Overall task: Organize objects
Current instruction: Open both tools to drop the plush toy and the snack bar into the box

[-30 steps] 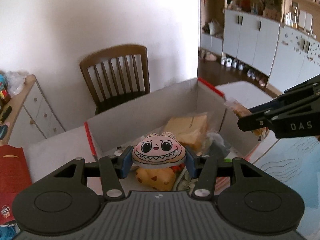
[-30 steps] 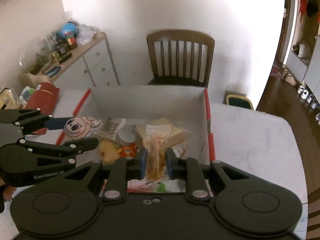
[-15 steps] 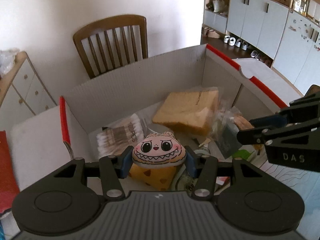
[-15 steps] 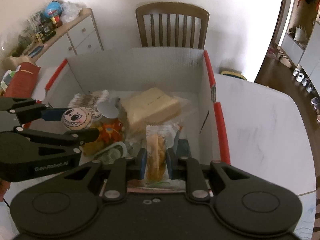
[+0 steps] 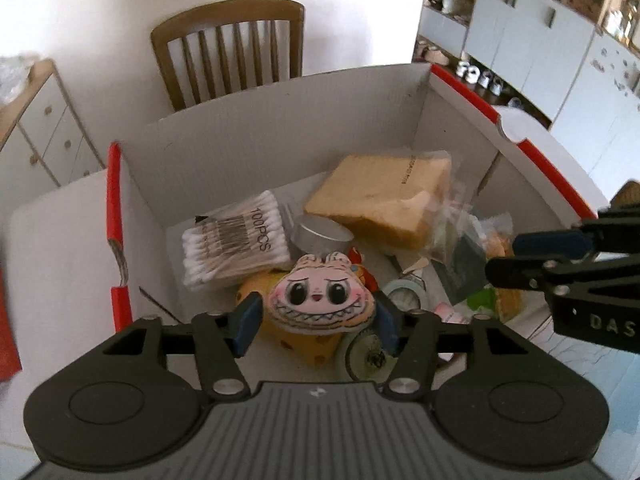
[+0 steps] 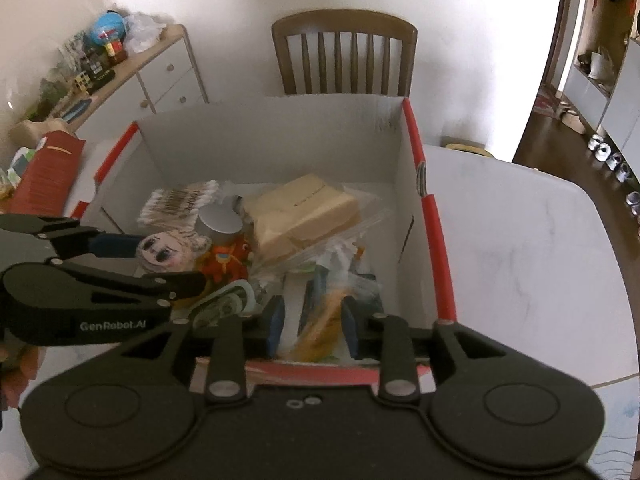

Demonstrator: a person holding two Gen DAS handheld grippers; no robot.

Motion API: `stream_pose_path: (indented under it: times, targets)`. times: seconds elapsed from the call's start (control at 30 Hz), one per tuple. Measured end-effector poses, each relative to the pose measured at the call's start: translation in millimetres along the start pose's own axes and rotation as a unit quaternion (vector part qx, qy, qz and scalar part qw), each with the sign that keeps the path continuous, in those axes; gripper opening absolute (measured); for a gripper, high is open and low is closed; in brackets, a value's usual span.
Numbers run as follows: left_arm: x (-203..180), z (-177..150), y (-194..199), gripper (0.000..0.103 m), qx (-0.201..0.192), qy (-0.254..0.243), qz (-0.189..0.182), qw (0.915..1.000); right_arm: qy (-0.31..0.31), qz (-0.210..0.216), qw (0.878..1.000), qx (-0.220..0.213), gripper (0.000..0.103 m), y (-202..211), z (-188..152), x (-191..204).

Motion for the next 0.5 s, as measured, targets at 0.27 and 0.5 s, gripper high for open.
stream_pose_path:
  times: [0.27, 0.5]
  targets:
    - [-3.5, -4.9, 20.3, 0.07, -0.024, 0.015, -0.02, 0.9994, 0.007, 0.014, 1.0, -0.024, 0.037, 22.6, -1.5, 1.6]
    - [-10.0, -7.6, 49.6, 0.07, -0.054, 0.017, -0.031, 0.9979, 0.011, 0.023, 0.999, -0.047, 0.038, 46.7, -1.0, 4.8]
Point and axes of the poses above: each gripper's, at about its wrist camera, not at the fingertips, and y roughly against the way its jaws point, x to its left, z to its top, the point moved 6 cm from there along -y, roughly the way its jaws point, and after that the axes turned 9 degrees about y, right-handed, at the moved point
